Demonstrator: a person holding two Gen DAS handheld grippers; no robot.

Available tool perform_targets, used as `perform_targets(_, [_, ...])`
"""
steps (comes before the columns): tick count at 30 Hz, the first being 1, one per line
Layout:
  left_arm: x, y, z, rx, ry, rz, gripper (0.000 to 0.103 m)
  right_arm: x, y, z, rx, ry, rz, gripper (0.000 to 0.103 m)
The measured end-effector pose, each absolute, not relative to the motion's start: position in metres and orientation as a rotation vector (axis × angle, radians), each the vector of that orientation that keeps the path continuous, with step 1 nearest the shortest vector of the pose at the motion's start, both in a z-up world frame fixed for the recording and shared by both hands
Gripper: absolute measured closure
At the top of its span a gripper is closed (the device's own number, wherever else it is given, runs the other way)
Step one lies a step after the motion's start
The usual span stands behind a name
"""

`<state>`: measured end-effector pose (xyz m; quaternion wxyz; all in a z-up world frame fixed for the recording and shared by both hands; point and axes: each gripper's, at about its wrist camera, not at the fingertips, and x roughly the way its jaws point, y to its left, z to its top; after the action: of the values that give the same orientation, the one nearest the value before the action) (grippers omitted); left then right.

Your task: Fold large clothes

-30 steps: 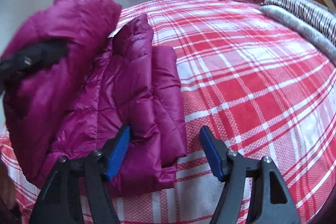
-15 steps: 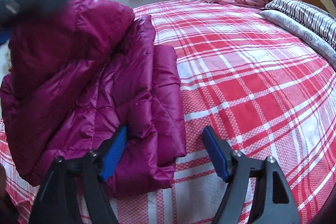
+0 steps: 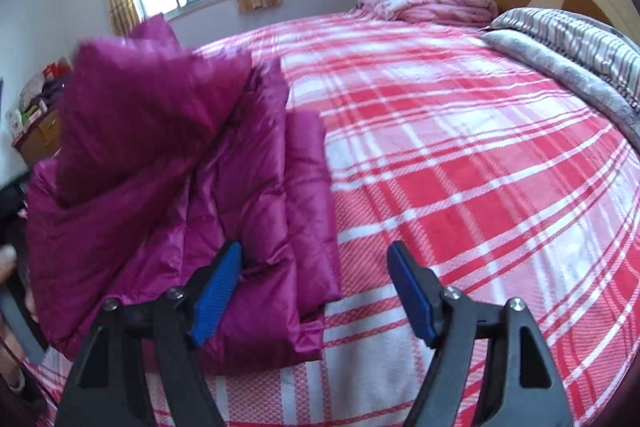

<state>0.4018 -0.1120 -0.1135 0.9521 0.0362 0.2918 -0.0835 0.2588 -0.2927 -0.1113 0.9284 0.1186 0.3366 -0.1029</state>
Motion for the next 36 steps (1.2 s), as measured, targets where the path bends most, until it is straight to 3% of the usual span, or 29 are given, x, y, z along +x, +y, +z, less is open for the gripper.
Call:
perform_targets(7, [0.39,-0.175,-0.108,0.292,0.501,-0.271,0.011,0.261,-0.299,-0.048,0.275,0.539,-0.206,0.025])
perform_targets(11, [0.395,-0.174,-0.109,0.291,0.512,-0.283,0.011,0.283,-0.296,-0.052,0.255,0.602,-0.138,0.026])
perform_targets(14, [0.396,-0.171,-0.111,0.283,0.526,-0.306,0.011,0.278,-0.299,-0.049,0.268,0.586,-0.129,0.033])
perform_targets(19, [0.391,-0.171,-0.112,0.288,0.527,-0.315,0.011,0.276,-0.298,-0.039,0.284,0.56,-0.096,0.03])
perform_targets(21, [0.39,-0.171,-0.115,0.289,0.53,-0.316,0.011,0.285,-0.289,-0.042,0.248,0.59,-0.064,0.025])
perform_targets(24, [0.392,-0.172,-0.116,0.289,0.536,-0.318,0.011,0.298,-0.278,-0.061,0.205,0.678,-0.044,0.027])
perform_targets(25, [0.393,-0.174,-0.117,0.291,0.537,-0.319,0.011,0.301,-0.275,-0.068,0.185,0.71,-0.047,0.033])
perform_targets(26, [0.393,-0.174,-0.117,0.292,0.537,-0.321,0.011,0.301,-0.273,-0.074,0.18,0.734,-0.04,0.057])
perform_targets(27, [0.393,-0.174,-0.117,0.293,0.538,-0.324,0.011,0.301,-0.273,-0.079,0.182,0.753,-0.039,0.073])
perform_targets(30, [0.394,-0.179,-0.116,0.301,0.544,-0.337,0.011,0.292,-0.276,-0.084,0.202,0.776,-0.035,0.087])
perform_targets(36, [0.387,-0.171,-0.102,0.301,0.531,-0.35,0.011,0.264,-0.273,-0.085,0.213,0.832,-0.013,0.09])
